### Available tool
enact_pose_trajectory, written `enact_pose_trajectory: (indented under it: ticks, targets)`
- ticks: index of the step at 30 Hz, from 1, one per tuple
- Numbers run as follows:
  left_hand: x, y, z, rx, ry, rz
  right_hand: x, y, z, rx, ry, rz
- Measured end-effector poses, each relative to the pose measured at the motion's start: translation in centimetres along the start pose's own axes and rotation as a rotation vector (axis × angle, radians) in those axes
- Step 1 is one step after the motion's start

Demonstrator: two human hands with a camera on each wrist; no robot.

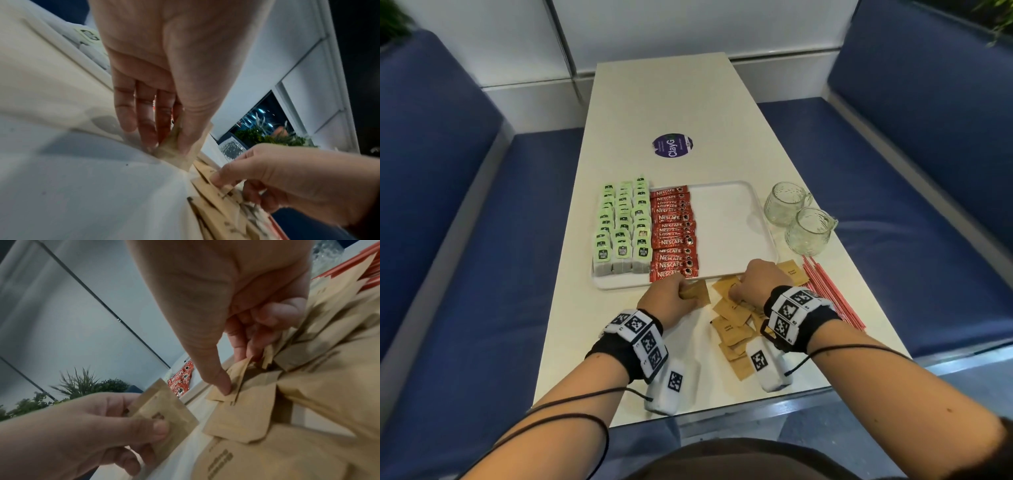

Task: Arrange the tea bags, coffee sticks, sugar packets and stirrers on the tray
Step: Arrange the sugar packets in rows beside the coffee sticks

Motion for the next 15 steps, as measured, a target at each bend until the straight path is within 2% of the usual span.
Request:
enact_pose_trajectory:
  ticks: [3, 7, 12, 15]
  targets:
    - [-0.2, -0.4, -0.7, -0.224, 0.021, -0.021, 0.2, -0.4, -0.1, 0.041, -0.025, 0.001]
    - [0.0, -1.1, -0.9, -0.453, -0.015, -0.156, 0.6, -0.3, -0.6, 0.117, -0.121, 0.003]
    - [-0.2, -0.3, -0.3, -0.774, -0.078, -0.235, -0.7, 0.2, -1.9, 0.621, -0.197, -0.025]
    - [-0.4, 1.4, 0.2, -0.954, -0.125, -0.222, -1.5, -0.7, -1.7, 0.736, -0.212, -0.093]
Point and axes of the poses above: each hand's wrist, its own x-axis towards the middle knuckle, its own z-axis out of the palm, y = z × x, the point moved 1 cm from there along x, towards the middle knuckle, and after that the axes turned 11 degrees about -x, right-handed, at the moved point
